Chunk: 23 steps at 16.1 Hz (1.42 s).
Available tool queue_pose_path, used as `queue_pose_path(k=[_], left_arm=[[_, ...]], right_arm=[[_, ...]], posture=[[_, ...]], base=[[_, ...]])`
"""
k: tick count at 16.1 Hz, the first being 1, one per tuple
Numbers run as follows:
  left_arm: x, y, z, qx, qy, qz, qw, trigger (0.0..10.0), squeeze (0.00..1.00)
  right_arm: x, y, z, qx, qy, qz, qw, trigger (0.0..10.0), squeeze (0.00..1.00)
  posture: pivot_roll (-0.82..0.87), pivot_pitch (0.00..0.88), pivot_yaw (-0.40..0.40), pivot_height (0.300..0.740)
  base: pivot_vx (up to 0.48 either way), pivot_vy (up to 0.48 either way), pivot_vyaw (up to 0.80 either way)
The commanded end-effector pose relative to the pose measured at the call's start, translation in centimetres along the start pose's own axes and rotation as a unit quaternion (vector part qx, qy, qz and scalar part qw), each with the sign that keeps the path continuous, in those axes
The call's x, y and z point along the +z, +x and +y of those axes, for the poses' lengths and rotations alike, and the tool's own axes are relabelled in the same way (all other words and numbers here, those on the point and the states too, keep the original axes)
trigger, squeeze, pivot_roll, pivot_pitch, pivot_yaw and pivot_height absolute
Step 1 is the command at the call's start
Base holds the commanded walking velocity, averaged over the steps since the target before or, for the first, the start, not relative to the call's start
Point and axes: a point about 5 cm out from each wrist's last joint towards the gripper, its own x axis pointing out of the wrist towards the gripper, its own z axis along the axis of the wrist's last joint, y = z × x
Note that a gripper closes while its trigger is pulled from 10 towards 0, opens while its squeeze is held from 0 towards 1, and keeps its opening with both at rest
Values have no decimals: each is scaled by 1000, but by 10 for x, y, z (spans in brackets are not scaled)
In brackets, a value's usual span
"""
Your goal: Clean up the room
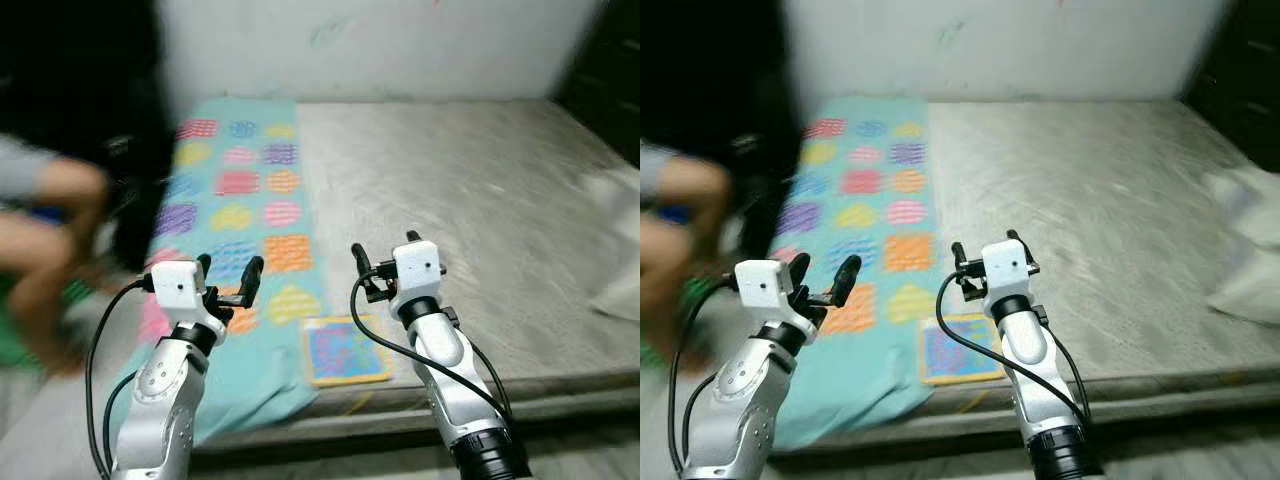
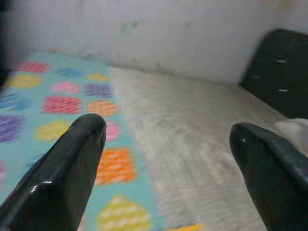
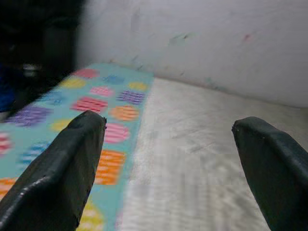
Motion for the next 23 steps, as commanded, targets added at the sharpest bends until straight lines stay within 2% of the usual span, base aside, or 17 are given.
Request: queue_pose_path(k=[1, 9, 11, 13, 17, 23], left_arm=[[-1, 2, -8, -16, -5, 3, 1000, 10000, 0], [-3, 4, -4, 5, 0, 12, 1000, 10000, 0], [-4, 3, -4, 6, 0, 12, 1000, 10000, 0], [-4, 3, -4, 7, -2, 12, 1000, 10000, 0], [-4, 3, -4, 7, -4, 14, 1000, 10000, 0], [-5, 3, -4, 7, -3, 16, 1000, 10000, 0]], right_arm=[[-5, -3, -9, -12, -5, 9, 1000, 10000, 0], [-4, -3, -9, -16, 2, 5, 1000, 10000, 0], [-3, -3, -5, -4, -22, 2, 1000, 10000, 0], [-3, -3, -7, -7, -16, 2, 1000, 10000, 0], [-4, -3, -8, -9, -12, 3, 1000, 10000, 0], [-4, -3, -9, -10, -9, 5, 1000, 10000, 0]], posture=[[-107, 0, -19, 740], [-109, 0, -16, 740], [-109, 0, -19, 740], [-111, 0, -19, 740], [-110, 0, -19, 740], [-110, 0, -18, 740]], base=[[270, 0, 0], [0, 0, 0], [0, -362, 800], [0, -446, 638], [0, 0, 0], [0, -480, 0]])
